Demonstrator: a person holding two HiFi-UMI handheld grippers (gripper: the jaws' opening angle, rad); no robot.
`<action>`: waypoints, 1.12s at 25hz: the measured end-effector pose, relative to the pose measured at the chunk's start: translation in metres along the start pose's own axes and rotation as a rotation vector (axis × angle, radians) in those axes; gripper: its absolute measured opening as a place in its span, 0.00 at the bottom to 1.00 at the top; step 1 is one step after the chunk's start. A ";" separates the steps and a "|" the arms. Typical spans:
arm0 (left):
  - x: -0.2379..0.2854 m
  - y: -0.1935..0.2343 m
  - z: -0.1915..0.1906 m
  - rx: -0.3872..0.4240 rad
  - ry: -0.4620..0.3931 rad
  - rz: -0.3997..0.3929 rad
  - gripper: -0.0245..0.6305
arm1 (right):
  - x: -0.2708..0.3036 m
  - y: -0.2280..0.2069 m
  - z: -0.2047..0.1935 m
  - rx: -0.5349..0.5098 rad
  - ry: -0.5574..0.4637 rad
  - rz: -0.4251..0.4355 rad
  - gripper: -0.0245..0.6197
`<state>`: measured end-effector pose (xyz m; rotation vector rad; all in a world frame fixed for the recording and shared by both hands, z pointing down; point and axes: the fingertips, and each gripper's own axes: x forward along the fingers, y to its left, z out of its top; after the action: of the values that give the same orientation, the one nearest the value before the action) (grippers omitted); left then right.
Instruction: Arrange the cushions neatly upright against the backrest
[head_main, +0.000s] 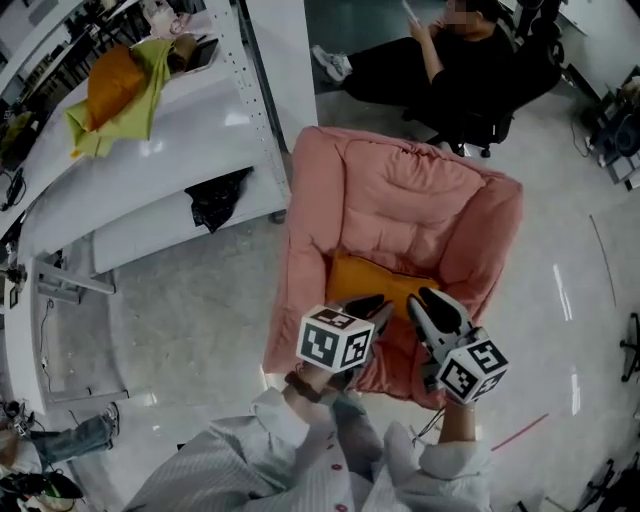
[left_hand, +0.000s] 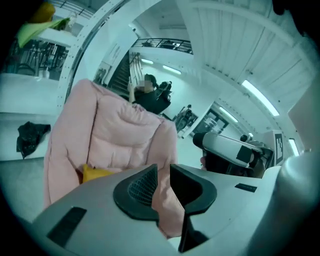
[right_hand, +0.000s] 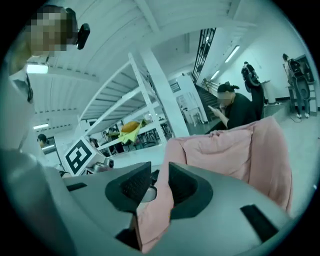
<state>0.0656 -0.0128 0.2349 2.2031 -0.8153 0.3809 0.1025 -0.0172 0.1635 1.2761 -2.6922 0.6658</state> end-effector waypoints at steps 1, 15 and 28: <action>-0.011 -0.012 0.012 0.024 -0.027 -0.016 0.17 | -0.009 0.010 0.015 -0.006 -0.038 0.001 0.17; -0.117 -0.153 0.086 0.375 -0.267 -0.184 0.06 | -0.112 0.119 0.105 -0.175 -0.290 -0.003 0.08; -0.131 -0.176 0.087 0.411 -0.303 -0.241 0.05 | -0.121 0.124 0.112 -0.154 -0.293 -0.049 0.06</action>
<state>0.0843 0.0723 0.0154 2.7564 -0.6559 0.0985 0.0994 0.0912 -0.0122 1.4950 -2.8566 0.2768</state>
